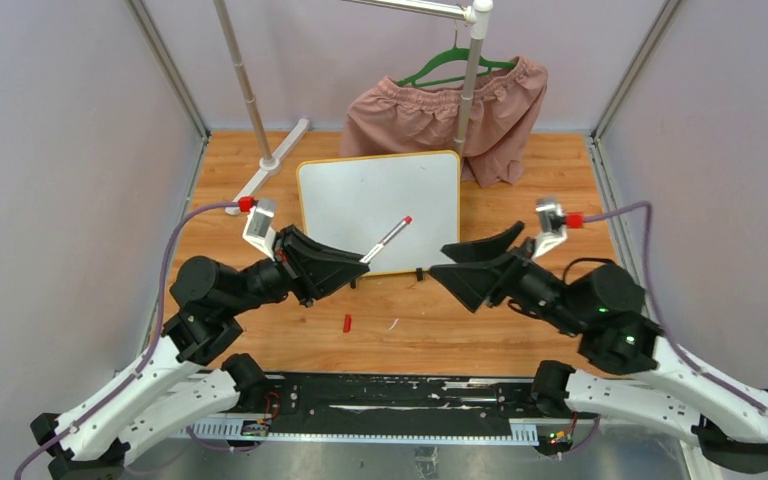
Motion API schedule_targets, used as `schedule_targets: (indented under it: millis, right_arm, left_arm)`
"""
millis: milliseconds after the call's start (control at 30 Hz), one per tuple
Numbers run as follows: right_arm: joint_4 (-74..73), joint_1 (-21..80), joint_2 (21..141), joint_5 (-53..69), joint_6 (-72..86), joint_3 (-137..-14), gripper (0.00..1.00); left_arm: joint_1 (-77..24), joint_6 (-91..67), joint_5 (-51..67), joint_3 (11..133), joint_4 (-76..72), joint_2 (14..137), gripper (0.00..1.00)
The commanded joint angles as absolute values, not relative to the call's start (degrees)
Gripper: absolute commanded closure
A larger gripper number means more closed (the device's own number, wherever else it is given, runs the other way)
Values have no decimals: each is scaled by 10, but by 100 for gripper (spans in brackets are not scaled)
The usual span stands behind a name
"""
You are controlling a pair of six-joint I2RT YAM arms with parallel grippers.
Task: Write a sentence on the whiteboard
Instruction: Adjust the whiteboard marker.
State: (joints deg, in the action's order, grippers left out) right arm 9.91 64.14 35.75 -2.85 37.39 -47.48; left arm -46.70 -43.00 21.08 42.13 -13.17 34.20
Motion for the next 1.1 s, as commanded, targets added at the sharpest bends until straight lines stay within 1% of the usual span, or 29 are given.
schedule_targets:
  millis: [0, 67, 133, 300, 400, 500, 700, 900, 1000, 1067]
  right_arm:
    - [-203, 645, 285, 7, 265, -567, 23]
    - [-293, 645, 281, 44, 255, -609, 26]
    - [-346, 645, 287, 82, 250, -636, 28]
    - [-398, 645, 352, 137, 236, -675, 33]
    - [-414, 645, 393, 134, 225, -698, 34]
    - [-414, 645, 418, 134, 216, -710, 34]
    - [-398, 645, 438, 118, 217, -705, 33]
    - [-322, 645, 421, 105, 235, -678, 32]
    - [-276, 645, 430, 119, 249, -664, 37]
    - [-245, 645, 439, 133, 261, -652, 43]
  left_arm:
    - [-469, -378, 324, 458, -72, 364, 100]
    - [-469, -350, 375, 476, -26, 386, 100]
    - [-469, -323, 413, 491, 18, 411, 100]
    - [-469, -244, 480, 540, 113, 476, 100]
    - [-469, -195, 499, 570, 162, 500, 100]
    - [-469, -168, 505, 586, 190, 510, 100]
    - [-469, -163, 526, 597, 187, 520, 100]
    - [-469, -172, 533, 601, 176, 520, 100]
    - [-469, -197, 534, 595, 148, 517, 100]
    - [-469, -207, 532, 593, 134, 514, 100]
